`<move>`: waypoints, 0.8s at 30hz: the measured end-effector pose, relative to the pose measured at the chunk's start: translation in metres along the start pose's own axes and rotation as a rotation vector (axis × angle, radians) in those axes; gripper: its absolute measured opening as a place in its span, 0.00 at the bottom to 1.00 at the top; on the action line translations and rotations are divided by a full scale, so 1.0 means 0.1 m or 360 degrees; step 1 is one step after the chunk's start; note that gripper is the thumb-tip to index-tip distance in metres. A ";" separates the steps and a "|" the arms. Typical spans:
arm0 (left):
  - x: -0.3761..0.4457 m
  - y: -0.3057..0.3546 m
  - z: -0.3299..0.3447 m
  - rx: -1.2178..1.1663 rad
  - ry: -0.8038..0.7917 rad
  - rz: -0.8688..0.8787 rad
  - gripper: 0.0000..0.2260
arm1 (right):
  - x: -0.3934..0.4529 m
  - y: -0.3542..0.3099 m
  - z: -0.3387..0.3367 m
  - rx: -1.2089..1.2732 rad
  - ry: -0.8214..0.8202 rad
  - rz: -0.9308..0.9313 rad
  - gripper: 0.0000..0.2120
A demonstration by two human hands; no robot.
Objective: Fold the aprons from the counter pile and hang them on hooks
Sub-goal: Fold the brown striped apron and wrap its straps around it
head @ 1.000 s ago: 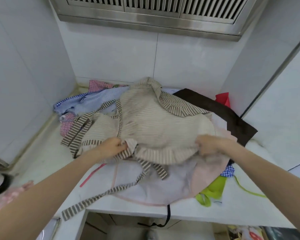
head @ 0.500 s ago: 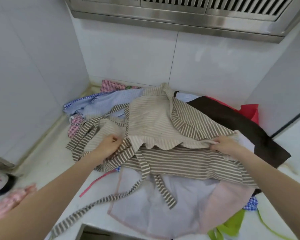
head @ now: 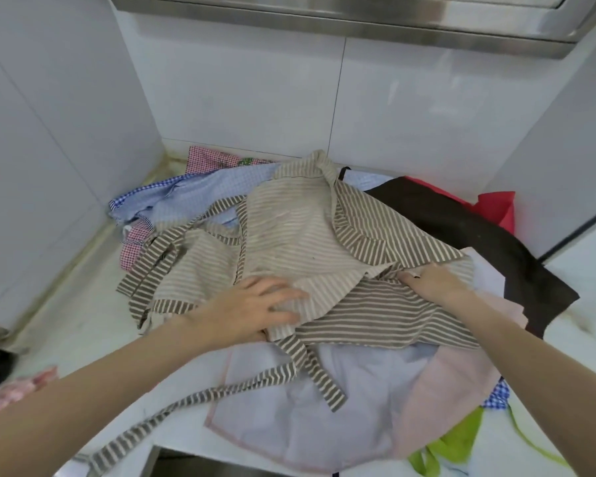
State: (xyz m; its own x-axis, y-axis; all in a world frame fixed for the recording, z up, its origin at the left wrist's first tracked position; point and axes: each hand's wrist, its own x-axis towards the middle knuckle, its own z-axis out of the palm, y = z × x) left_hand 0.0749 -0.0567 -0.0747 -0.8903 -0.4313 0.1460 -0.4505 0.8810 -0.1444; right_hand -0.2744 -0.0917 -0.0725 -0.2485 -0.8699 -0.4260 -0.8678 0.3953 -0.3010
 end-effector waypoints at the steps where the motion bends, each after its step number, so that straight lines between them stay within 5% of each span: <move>1: 0.01 -0.01 0.03 -0.0093 0.0104 0.0002 0.16 | -0.03 -0.01 -0.01 -0.0024 -0.0014 -0.0014 0.25; 3: 0.05 -0.10 0.00 -0.0597 0.0214 -0.0276 0.15 | -0.08 -0.01 -0.04 -0.0050 -0.0056 -0.0009 0.25; 8: 0.12 -0.27 -0.07 -0.2191 0.0766 -0.2075 0.09 | -0.10 0.11 -0.04 -0.0147 -0.0173 0.0068 0.30; 11: 0.08 -0.18 0.05 -0.2446 0.0544 -0.2585 0.08 | -0.10 0.08 0.01 -0.0249 0.0175 -0.0057 0.25; 13: 0.05 -0.14 -0.02 -0.2588 0.0533 -0.2605 0.14 | -0.08 0.06 0.02 -0.0259 0.0407 -0.0114 0.26; 16: -0.04 -0.18 -0.20 -0.2836 0.0413 -0.2272 0.19 | -0.12 0.03 0.01 -0.0329 0.0512 -0.0117 0.24; 18: -0.12 -0.15 -0.22 -0.2321 -0.0032 -0.1968 0.17 | -0.11 0.01 0.01 -0.0391 0.0593 -0.0107 0.23; 20: -0.20 -0.15 -0.10 -0.1572 -0.0198 -0.1762 0.17 | -0.13 -0.03 0.00 -0.0452 0.0586 -0.0085 0.21; 24: -0.11 -0.13 -0.14 -0.1385 0.0203 -0.1947 0.08 | -0.20 -0.18 0.02 -0.0685 0.0607 -0.0243 0.15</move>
State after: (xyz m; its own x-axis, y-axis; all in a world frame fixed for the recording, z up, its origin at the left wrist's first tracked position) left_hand 0.0915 -0.0608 -0.0612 0.0270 -0.9854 -0.1680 -0.6702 -0.1425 0.7284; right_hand -0.2530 -0.0807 -0.0607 -0.1752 -0.9835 -0.0447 -0.9825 0.1717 0.0721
